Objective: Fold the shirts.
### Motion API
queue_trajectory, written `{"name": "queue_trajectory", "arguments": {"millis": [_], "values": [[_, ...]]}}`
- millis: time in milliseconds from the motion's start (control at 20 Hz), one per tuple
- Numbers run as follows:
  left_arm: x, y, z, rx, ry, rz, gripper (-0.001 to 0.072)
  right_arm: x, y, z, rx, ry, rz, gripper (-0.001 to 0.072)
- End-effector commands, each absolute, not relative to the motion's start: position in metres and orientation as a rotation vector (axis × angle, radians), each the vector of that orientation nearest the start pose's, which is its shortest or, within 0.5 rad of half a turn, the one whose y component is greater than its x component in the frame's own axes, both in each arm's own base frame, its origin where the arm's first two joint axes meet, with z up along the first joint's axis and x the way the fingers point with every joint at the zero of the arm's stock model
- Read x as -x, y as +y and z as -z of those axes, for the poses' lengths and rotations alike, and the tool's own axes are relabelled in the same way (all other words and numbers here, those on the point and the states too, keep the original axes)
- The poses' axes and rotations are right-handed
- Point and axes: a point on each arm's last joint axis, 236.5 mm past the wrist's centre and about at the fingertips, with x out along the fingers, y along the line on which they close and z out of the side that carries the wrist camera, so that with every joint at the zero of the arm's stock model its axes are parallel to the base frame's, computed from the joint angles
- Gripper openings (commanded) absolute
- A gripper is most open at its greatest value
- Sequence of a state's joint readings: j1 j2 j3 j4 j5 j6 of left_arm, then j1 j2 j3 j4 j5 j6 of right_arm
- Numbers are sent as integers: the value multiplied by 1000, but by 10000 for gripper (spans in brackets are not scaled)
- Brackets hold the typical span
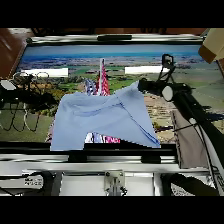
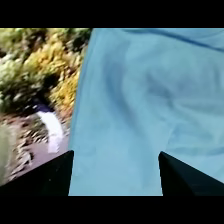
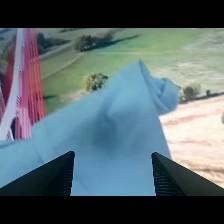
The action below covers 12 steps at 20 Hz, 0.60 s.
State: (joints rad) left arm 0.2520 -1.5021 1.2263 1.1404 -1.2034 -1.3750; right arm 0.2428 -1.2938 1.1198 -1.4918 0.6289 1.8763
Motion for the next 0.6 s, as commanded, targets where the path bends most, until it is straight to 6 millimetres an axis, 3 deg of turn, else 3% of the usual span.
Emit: {"name": "queue_trajectory", "arguments": {"millis": [0,150,200,350,450,500,550], "values": [[-350,48,49,342,1584,84,596,-379,82,-50,-98,1120,-129,585],[-347,26,73,411,1556,167,595,-306,56,-49,-28,1371,-161,584],[-346,17,83,435,1554,186,595,-292,53,-52,-36,1412,-167,584],[-343,5,108,460,1585,213,595,-269,40,-57,-72,1484,-136,585],[-353,-10,112,504,1555,261,593,-257,32,-50,-97,1537,-112,585],[-360,-13,113,520,1533,262,555,-250,28,-42,-112,1569,-98,586],[-366,-16,113,527,1511,259,437,-242,26,-31,-125,1608,-85,586]]}}
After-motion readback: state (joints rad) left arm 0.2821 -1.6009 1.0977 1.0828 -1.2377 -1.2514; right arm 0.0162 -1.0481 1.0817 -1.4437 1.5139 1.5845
